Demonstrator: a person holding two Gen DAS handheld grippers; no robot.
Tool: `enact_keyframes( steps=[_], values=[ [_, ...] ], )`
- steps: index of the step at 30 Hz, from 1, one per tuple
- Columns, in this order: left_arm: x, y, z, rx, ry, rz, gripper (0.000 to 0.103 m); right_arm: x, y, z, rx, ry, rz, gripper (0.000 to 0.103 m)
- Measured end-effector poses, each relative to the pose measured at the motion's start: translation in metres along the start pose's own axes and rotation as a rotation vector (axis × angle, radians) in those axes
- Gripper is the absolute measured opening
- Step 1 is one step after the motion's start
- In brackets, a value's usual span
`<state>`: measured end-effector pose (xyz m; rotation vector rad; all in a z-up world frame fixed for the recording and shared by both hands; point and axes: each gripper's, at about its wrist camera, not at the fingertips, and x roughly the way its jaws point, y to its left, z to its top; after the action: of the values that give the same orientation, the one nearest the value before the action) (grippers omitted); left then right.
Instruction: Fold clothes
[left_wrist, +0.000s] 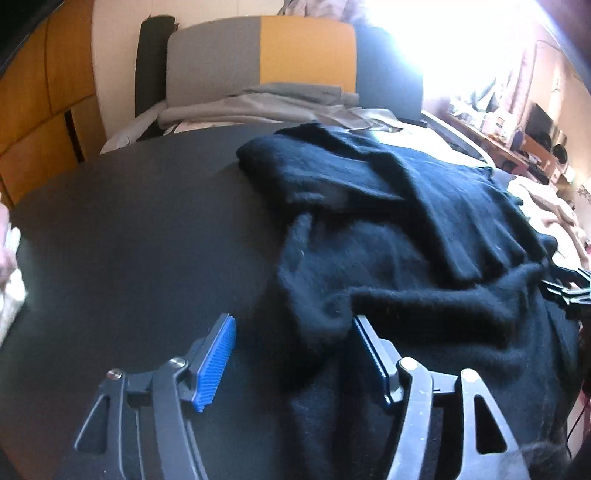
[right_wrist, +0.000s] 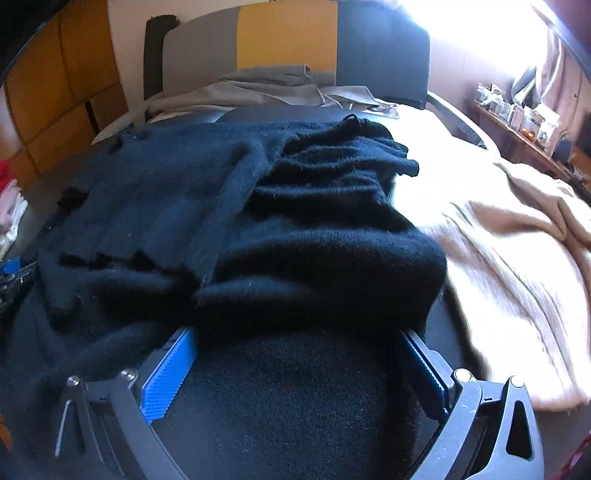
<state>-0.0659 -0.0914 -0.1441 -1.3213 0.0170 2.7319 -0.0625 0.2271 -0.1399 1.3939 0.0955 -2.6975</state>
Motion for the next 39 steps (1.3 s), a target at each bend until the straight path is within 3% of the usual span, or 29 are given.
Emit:
enact_keyframes(
  steps=[5,6,8,9,13,17,19,24,26,27,31,39],
  values=[
    [0.012,0.011,0.010,-0.001,0.013,0.024,0.081,0.005,0.002,0.007,0.005,-0.011,-0.004,0.103],
    [0.011,0.013,0.010,-0.017,0.018,0.022,0.082,0.005,0.001,0.008,0.011,-0.010,0.001,0.103],
    [0.004,0.019,0.008,-0.069,0.030,0.000,0.073,-0.001,0.001,0.005,0.019,0.004,0.021,0.103],
    [-0.003,0.022,0.004,-0.095,0.034,-0.029,0.065,-0.007,-0.001,0.001,0.026,0.005,0.042,0.103],
    [-0.045,0.030,-0.035,-0.136,0.010,-0.148,0.065,-0.054,-0.021,-0.039,0.090,-0.047,0.208,0.103],
    [-0.078,0.042,-0.080,-0.237,0.009,-0.282,0.067,-0.089,-0.071,-0.091,0.262,-0.034,0.267,0.101],
    [-0.090,0.040,-0.096,-0.242,-0.002,-0.277,0.067,-0.102,-0.087,-0.111,0.313,-0.046,0.272,0.090],
    [-0.102,0.027,-0.111,-0.178,-0.006,-0.283,0.068,-0.111,-0.097,-0.129,0.338,-0.056,0.326,0.080],
    [-0.105,0.023,-0.112,-0.150,-0.005,-0.273,0.068,-0.105,-0.093,-0.127,0.328,-0.054,0.382,0.062],
    [-0.105,0.021,-0.112,-0.142,-0.004,-0.275,0.068,-0.101,-0.089,-0.125,0.321,-0.050,0.409,0.058],
    [-0.104,0.016,-0.112,-0.133,0.002,-0.293,0.069,-0.092,-0.070,-0.117,0.276,-0.043,0.471,0.057],
    [-0.104,0.012,-0.115,-0.119,0.019,-0.304,0.070,-0.079,-0.062,-0.128,0.394,-0.026,0.698,0.057]
  ],
)
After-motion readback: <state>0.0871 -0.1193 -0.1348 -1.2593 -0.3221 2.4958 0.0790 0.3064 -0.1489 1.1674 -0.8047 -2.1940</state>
